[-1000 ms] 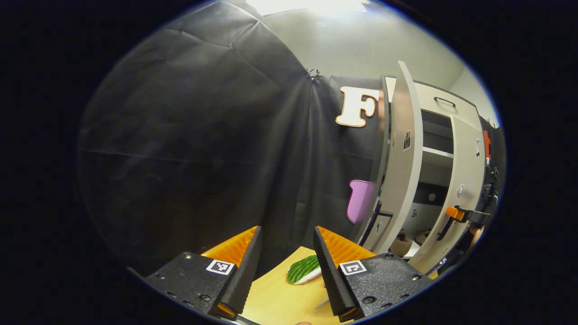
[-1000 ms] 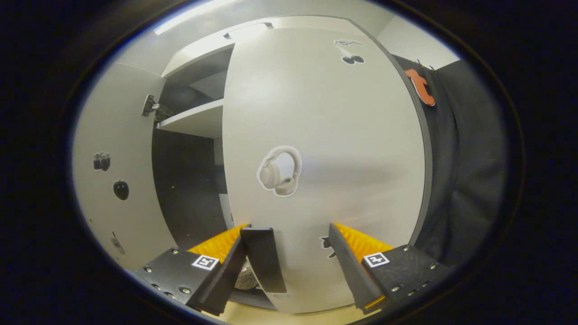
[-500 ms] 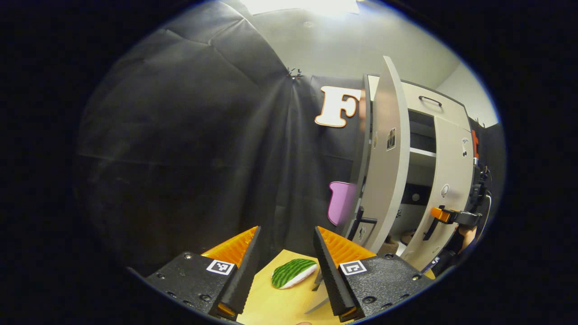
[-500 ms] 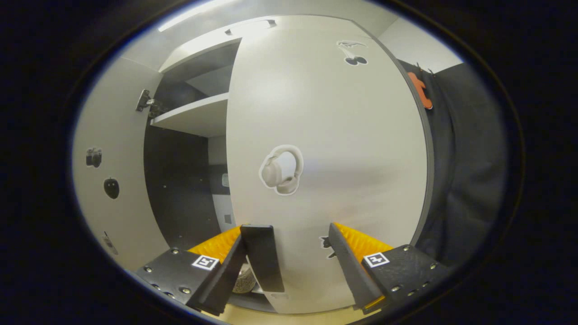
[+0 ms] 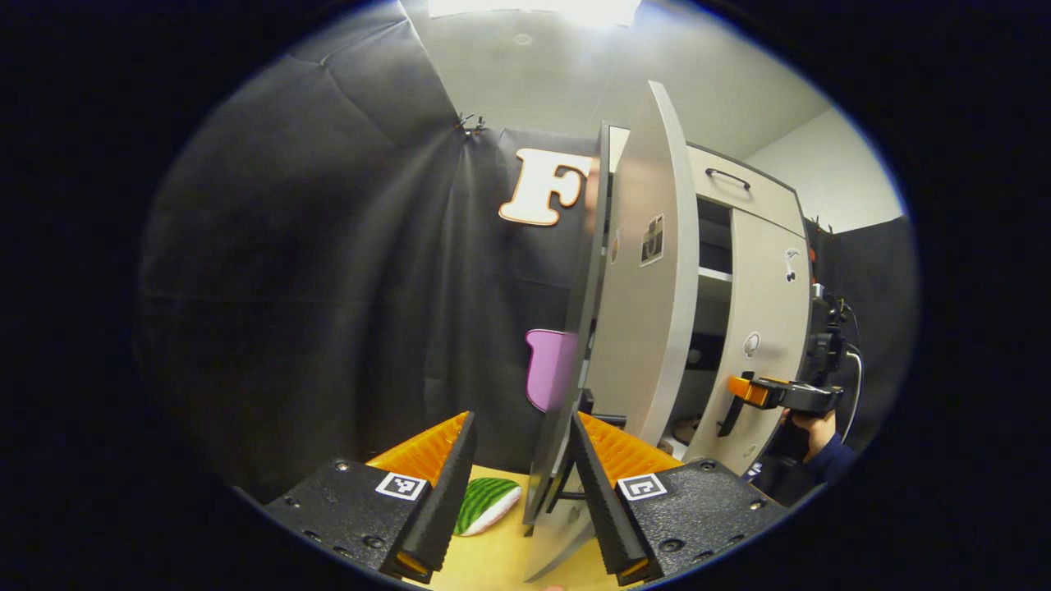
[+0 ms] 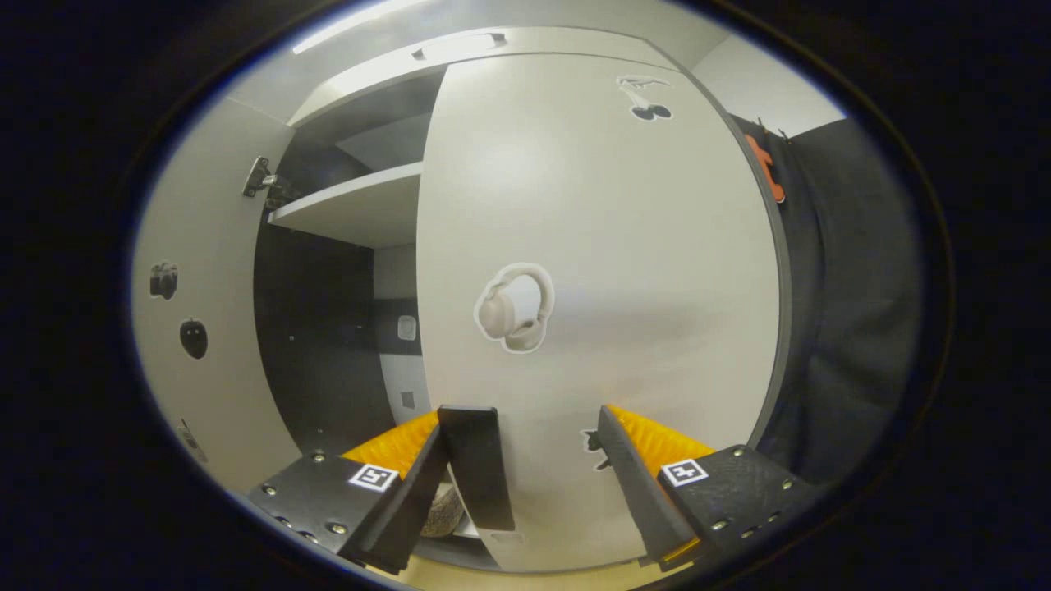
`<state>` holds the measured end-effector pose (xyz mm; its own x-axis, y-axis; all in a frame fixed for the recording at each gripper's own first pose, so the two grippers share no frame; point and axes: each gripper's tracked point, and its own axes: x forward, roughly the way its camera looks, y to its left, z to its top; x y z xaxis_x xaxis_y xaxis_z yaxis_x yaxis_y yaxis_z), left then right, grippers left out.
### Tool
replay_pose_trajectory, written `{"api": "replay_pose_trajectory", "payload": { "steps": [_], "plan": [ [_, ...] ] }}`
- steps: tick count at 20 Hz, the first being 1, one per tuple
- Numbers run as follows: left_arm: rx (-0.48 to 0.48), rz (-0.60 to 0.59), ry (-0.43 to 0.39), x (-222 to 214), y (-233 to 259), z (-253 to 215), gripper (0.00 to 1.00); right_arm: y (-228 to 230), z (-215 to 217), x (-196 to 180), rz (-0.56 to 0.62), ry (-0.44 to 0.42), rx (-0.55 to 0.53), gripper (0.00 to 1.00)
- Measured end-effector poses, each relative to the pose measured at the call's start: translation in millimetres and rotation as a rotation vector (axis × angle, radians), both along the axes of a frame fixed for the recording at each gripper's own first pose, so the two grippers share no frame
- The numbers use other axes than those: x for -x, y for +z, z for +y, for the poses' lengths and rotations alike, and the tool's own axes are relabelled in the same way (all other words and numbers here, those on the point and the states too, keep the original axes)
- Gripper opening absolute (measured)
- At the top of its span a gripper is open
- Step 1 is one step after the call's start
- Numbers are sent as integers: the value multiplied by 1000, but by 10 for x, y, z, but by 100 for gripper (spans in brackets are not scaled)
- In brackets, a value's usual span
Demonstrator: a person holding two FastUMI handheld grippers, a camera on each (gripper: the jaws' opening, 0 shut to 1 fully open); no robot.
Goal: Grab one shoe with the right hand and put it into the shoe cabinet, grab the other shoe with the left hand and put it into the shoe cabinet; then close the right door with the right hand and the left door with the left hand.
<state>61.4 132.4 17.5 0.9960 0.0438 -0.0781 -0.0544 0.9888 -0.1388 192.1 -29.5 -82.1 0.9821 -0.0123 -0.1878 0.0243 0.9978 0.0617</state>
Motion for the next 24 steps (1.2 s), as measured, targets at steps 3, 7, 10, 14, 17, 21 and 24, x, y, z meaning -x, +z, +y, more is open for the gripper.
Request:
{"api": "replay_pose_trajectory", "payload": {
  "steps": [3, 7, 10, 14, 17, 21, 24],
  "plan": [
    [6, -35, -82, -52, 67, -161, 74, -8, 4, 7, 2, 3, 3, 100],
    [-41, -46, -140, -133, 115, -238, 66, -31, 23, 60, 13, 44, -25, 100],
    [11, -26, -205, -218, 102, -360, 71, -40, 16, 172, 17, 69, -70, 100],
    [44, -29, -283, -189, 90, -637, 71, 10, -98, 377, -5, 66, -17, 100],
    [29, -32, -334, -254, 69, -900, 71, 90, -245, 516, -23, 54, -2, 100],
    [25, -37, -385, -379, 55, -1151, 71, 184, -562, 715, -33, 7, 10, 100],
    [62, -34, -424, -460, 17, -1329, 71, 247, -847, 856, -39, -44, 16, 100]
  ]
}}
